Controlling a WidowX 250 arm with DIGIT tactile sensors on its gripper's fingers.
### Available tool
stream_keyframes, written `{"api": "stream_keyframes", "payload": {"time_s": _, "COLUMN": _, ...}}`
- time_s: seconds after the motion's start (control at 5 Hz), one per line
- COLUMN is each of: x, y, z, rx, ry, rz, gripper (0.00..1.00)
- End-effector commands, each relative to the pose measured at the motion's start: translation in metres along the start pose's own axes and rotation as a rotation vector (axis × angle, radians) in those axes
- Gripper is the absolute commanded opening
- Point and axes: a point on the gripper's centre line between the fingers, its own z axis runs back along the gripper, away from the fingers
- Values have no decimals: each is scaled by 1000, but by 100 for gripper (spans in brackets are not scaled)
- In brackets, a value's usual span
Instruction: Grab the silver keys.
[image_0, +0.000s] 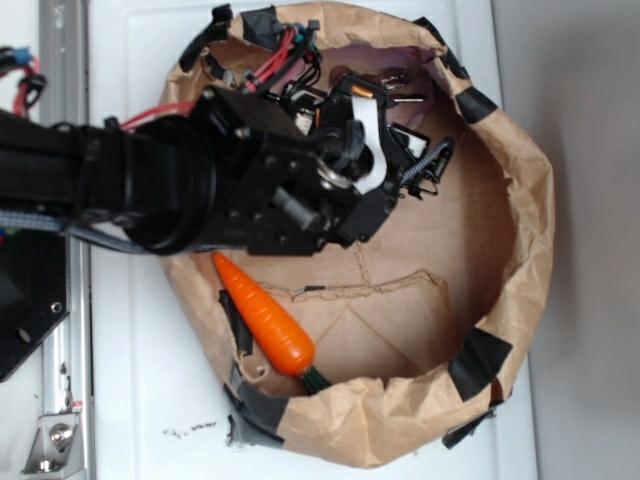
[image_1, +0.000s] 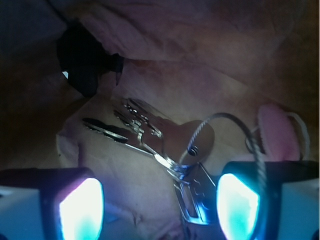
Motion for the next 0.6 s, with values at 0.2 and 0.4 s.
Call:
{"api": "stream_keyframes", "payload": {"time_s": 0.2, "x": 9, "y": 15, "z": 6, "rx": -21, "ry": 22, "rz": 44, "gripper": 0}}
{"api": "stream_keyframes", "payload": {"time_s": 0.4, "x": 9, "y": 14, "z": 6, "rx": -27, "ry": 21, "rz": 40, "gripper": 0}}
